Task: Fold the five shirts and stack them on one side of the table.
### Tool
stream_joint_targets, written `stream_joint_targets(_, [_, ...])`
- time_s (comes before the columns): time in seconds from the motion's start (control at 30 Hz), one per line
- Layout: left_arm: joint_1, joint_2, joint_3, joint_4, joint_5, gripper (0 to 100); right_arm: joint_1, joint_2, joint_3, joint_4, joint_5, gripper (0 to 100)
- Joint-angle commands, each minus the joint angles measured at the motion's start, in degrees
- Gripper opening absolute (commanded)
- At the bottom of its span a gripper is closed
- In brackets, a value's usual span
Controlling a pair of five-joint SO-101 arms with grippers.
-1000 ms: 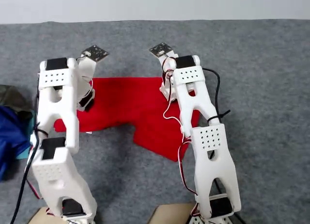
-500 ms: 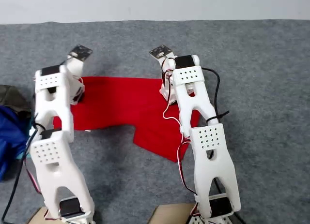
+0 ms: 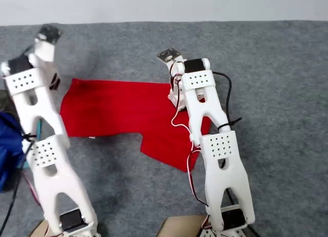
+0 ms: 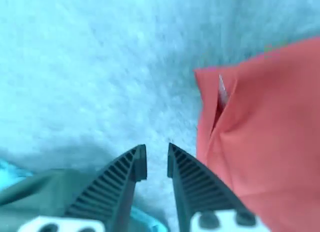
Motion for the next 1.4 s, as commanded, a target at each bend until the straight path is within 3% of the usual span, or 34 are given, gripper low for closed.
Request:
stream_joint_targets(0.0, [3.5, -0.4, -9.5, 4.1, 0.7, 8, 0.2, 0.3, -0.9, 1.1, 0.4, 1.0])
stream_joint_targets(0.1, [8.3, -0.2, -9.9, 3.6, 0.9, 8, 0.0, 0.3, -0.9, 1.1, 0.4, 1.0])
stream_joint_targets(0.2, [11.3, 1.1, -7.3, -2.3, 3.7, 8, 0.0, 0.3, -0.9, 1.1, 0.4, 1.0])
stream_joint_targets(0.5, [11.3, 11.2, -4.9, -11.9, 6.0, 8, 0.0, 0.4, -0.8, 1.1, 0.5, 1.0])
stream_joint_targets(0.83, [4.1, 18.4, -4.9, -20.1, 4.5, 8, 0.0, 0.4, -0.5, 1.1, 0.6, 1.0])
stream_joint_targets(1.37, [-9.1, 18.4, -9.8, -20.0, -2.0, 8, 0.0, 0.5, -0.5, 1.2, 0.6, 1.0])
